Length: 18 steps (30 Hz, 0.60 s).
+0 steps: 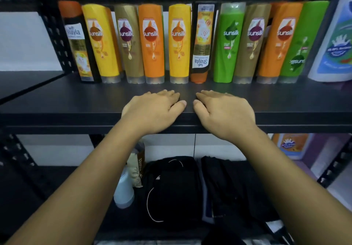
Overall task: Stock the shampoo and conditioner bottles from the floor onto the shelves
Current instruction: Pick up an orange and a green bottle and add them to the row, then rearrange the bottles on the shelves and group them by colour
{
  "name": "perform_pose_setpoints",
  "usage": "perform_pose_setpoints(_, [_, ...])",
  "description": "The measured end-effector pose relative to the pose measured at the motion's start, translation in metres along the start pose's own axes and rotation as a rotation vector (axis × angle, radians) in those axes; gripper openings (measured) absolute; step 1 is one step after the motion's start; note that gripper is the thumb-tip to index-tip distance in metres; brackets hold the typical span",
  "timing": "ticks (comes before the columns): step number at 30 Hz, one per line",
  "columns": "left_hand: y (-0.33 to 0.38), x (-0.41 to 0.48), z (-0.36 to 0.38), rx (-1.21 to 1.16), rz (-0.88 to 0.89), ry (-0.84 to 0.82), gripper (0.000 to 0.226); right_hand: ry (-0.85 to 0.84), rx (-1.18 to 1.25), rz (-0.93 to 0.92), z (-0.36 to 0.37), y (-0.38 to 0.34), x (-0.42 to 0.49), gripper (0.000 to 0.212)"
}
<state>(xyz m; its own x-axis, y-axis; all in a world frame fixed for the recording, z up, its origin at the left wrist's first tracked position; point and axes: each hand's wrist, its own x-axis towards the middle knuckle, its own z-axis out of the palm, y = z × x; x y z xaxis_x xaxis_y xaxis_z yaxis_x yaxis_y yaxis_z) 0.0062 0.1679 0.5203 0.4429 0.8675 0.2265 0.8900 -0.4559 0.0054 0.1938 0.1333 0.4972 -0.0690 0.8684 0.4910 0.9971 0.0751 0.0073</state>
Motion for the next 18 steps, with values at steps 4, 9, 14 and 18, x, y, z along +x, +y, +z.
perform_pose_setpoints(4, [-0.007,0.005,0.007,-0.024,0.018,-0.003,0.062,0.026,0.043,0.011,0.005,0.002,-0.001,0.053])
perform_pose_setpoints(9, [-0.011,0.004,0.005,-0.077,0.049,-0.042,0.07,-0.008,0.121,0.044,0.003,0.002,0.003,0.055])
perform_pose_setpoints(14, [-0.011,0.004,-0.003,-0.105,0.053,-0.12,0.071,-0.111,0.196,0.064,-0.01,0.004,0.006,0.052])
perform_pose_setpoints(18, [-0.007,0.003,-0.019,-0.252,0.016,-0.204,0.062,-0.284,0.31,0.109,-0.033,0.003,0.007,0.051])
